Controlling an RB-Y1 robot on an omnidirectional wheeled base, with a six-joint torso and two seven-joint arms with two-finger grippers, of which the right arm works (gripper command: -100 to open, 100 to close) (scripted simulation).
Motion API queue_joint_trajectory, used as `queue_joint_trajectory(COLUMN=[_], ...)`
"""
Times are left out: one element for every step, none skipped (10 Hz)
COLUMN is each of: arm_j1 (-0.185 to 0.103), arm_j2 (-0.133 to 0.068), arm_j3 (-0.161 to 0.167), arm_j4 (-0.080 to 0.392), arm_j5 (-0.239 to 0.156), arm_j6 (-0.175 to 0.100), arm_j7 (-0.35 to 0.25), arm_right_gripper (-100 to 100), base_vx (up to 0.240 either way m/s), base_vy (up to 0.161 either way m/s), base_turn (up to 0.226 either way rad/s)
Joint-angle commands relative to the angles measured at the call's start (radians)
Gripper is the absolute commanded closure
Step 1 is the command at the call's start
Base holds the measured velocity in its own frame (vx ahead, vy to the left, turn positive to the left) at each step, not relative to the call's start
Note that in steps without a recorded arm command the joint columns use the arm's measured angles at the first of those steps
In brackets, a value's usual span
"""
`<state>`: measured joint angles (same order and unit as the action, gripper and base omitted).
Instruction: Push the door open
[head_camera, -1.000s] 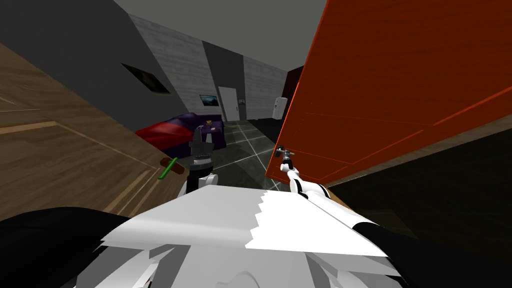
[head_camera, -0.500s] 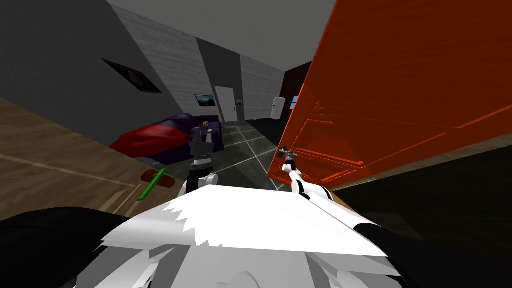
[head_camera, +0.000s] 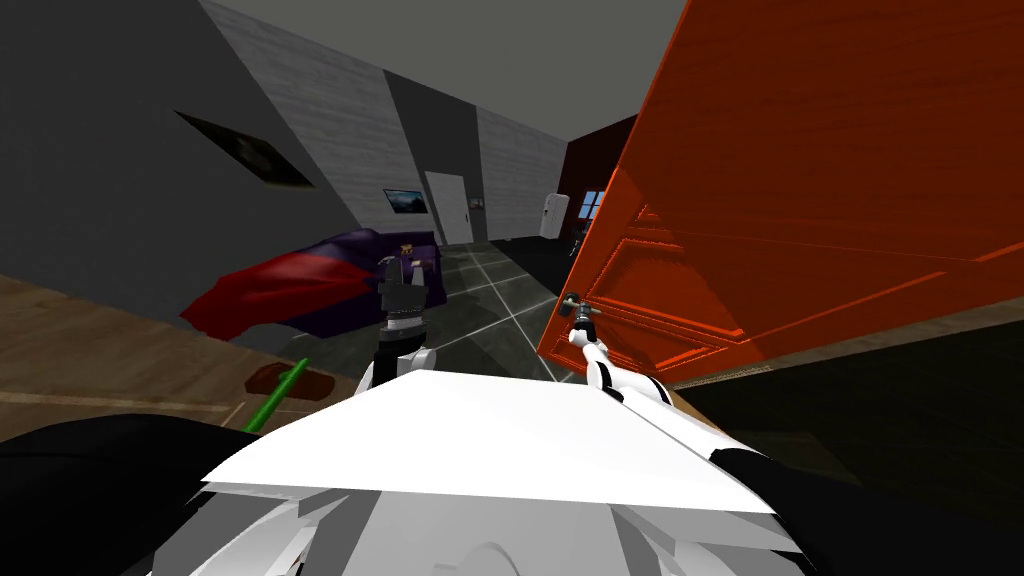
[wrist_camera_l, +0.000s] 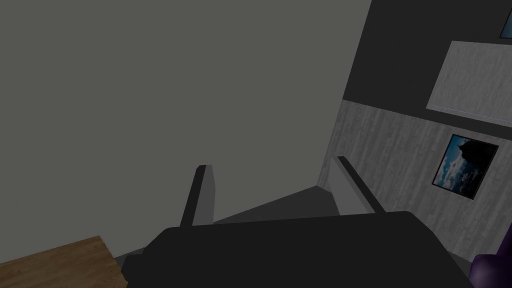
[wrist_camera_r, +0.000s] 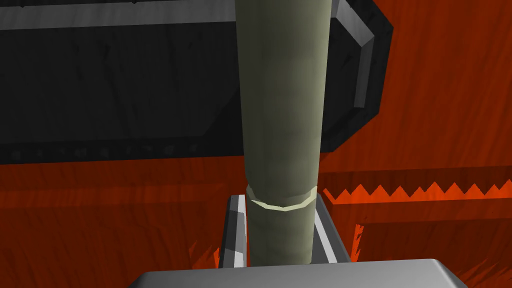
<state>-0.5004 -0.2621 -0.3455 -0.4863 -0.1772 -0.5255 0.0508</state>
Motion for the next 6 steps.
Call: queue_joint_trajectory(arm_j1=[0.009,0.010,0.012,0.012,0.015,0.016], arm_j2=[-0.008,-0.012,-0.017,-0.017,-0.024,-0.027], arm_j3=[-0.021,-0.028,-0.038,-0.038,-0.050,-0.055], arm_j4=[-0.019,-0.018,-0.017,-0.017,-0.016,-0.015], arm_j5=[-0.008,-0.011,-0.015,-0.015,-0.020,-0.022], arm_j6=[0.006,0.005,0.005,0.005,0.004,0.004], arm_j7=[0.012,0.015,0.018,0.018,0.022,0.024], arm_right_gripper=[100,100,100,100,100,100], base_vx=[0.152,0.201,0.214,0.140,0.147,0.160], base_vy=[0.107,0.083,0.076,0.052,0.039,0.054], base_turn=[-0.078,-0.076,-0.056,-0.037,-0.047,-0.043])
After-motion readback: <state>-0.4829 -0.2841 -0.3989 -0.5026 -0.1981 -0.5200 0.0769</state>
